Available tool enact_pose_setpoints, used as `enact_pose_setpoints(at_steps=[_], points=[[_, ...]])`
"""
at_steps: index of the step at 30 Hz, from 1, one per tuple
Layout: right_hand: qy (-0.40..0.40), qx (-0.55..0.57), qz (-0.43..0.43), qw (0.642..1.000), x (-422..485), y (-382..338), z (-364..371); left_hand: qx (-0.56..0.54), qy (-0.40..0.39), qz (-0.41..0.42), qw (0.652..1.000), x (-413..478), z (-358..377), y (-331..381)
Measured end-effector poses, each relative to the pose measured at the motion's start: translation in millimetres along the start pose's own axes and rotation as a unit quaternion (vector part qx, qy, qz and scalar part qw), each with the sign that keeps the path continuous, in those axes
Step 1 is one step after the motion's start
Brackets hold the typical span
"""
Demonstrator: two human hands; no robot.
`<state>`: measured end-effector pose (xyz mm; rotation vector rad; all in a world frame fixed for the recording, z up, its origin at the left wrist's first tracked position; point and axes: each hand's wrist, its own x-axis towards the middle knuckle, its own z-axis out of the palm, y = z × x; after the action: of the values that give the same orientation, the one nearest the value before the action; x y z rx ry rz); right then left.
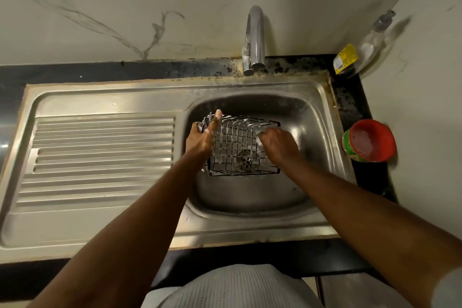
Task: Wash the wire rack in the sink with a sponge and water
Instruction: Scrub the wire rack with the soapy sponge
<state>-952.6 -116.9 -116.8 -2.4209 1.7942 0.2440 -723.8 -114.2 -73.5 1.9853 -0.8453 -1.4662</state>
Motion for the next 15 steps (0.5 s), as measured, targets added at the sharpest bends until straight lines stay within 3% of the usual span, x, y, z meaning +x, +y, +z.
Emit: enact_pose_setpoints(at_steps=[2, 4, 8, 11, 15], points=[[-0.003, 0.131, 0.017, 0.991, -2.0, -4.7, 6.2, -0.023, -0.013, 0.001, 1.000, -2.0, -0.2, -1.7], [-0.035, 0.196, 0.044, 0.979, -5.0, -9.2, 8.6, -0.078, -0.049, 0.005, 0.996, -0.1, 0.2, -5.7], [-0.086, 0.111, 0.081, 0.987, -8.9, -2.4, 6.6, -0.128, -0.074, -0.009, 0.989, -2.8, -2.8, -5.5], [-0.157, -0.001, 0.038, 0.987, -10.7, 2.7, 1.2, -0.129, -0.076, -0.015, 0.989, -1.0, -2.8, -6.1], [-0.180, -0.097, -0.005, 0.979, -8.5, -2.7, -2.1, -0.097, -0.085, -0.006, 0.992, 4.7, 2.6, -2.3]])
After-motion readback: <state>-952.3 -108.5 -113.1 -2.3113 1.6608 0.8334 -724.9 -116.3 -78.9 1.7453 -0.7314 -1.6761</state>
